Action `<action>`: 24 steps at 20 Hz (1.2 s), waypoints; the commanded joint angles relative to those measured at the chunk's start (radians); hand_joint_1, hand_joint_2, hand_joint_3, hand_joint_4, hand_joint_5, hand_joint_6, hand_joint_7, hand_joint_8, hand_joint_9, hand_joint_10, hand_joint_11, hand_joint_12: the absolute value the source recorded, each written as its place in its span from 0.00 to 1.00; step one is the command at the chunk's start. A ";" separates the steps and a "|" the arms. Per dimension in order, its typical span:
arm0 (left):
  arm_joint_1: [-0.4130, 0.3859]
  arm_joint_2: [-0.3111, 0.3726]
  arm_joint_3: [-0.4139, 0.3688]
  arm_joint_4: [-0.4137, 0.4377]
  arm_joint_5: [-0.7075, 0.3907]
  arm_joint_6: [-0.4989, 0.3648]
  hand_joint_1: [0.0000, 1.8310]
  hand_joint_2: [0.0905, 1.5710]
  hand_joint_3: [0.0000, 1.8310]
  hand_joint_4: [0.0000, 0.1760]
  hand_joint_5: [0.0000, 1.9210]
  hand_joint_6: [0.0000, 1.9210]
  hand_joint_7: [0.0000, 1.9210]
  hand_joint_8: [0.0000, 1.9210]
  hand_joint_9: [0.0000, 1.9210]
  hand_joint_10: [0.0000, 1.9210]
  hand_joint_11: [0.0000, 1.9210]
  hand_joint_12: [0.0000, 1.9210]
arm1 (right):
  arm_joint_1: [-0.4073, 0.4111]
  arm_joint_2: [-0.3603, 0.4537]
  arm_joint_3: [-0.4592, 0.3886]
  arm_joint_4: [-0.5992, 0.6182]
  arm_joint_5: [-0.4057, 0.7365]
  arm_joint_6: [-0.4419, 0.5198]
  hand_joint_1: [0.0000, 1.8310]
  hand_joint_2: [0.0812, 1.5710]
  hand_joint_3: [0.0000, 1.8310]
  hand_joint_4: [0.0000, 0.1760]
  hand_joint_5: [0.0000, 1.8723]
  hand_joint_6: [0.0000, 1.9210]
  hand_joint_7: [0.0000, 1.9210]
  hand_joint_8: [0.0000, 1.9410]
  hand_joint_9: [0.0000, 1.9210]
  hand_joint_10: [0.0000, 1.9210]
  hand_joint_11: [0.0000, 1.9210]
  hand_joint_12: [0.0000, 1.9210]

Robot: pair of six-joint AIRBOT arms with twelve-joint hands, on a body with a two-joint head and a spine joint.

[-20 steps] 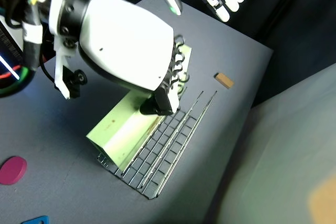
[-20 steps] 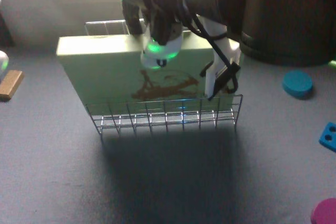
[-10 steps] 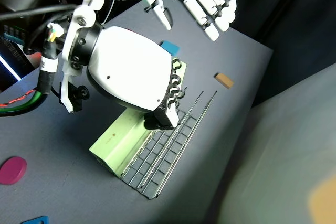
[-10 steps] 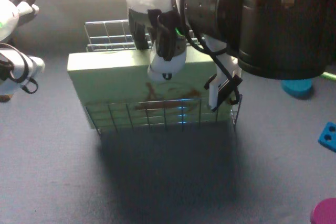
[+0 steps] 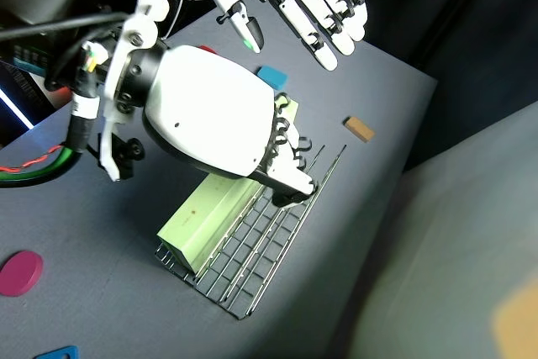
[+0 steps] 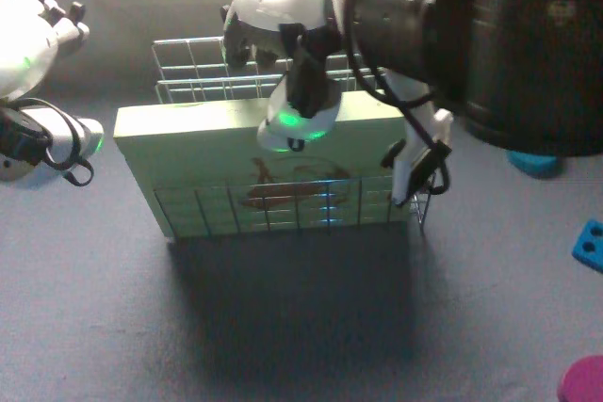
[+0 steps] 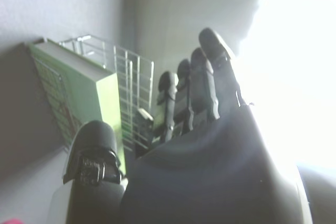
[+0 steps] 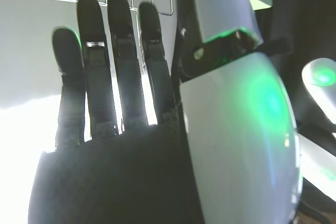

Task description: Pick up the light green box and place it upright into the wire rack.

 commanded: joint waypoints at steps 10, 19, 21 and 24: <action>-0.027 -0.009 -0.056 0.101 0.043 -0.004 0.00 0.91 0.00 0.00 0.05 0.00 0.04 0.00 0.04 0.00 0.00 0.32 | 0.116 0.299 -0.209 -0.068 -0.130 0.000 0.47 0.61 0.00 0.00 0.27 0.09 0.33 0.00 0.25 0.24 0.00 0.77; -0.026 -0.013 -0.080 0.100 0.052 -0.008 0.07 0.93 0.00 0.00 0.24 0.59 0.25 0.58 0.23 0.70 0.14 0.92 | 0.041 0.540 -0.501 -0.069 -0.079 -0.043 0.26 0.84 0.01 0.00 0.38 0.52 0.45 0.41 0.35 0.74 0.30 0.96; -0.027 -0.013 -0.082 0.100 0.052 -0.009 0.11 0.93 0.00 0.00 0.26 0.66 0.28 0.71 0.26 0.80 0.19 0.96 | 0.017 0.549 -0.535 -0.069 -0.037 -0.012 0.26 0.85 0.01 0.00 0.40 0.58 0.45 0.55 0.38 0.82 0.35 0.99; -0.027 -0.017 -0.084 0.100 0.061 -0.023 0.19 0.94 0.00 0.00 0.36 0.86 0.43 0.91 0.45 0.99 0.44 1.00 | 0.006 0.551 -0.538 -0.069 -0.044 0.013 0.28 0.87 0.00 0.00 0.50 0.76 0.55 0.79 0.56 0.94 0.56 1.00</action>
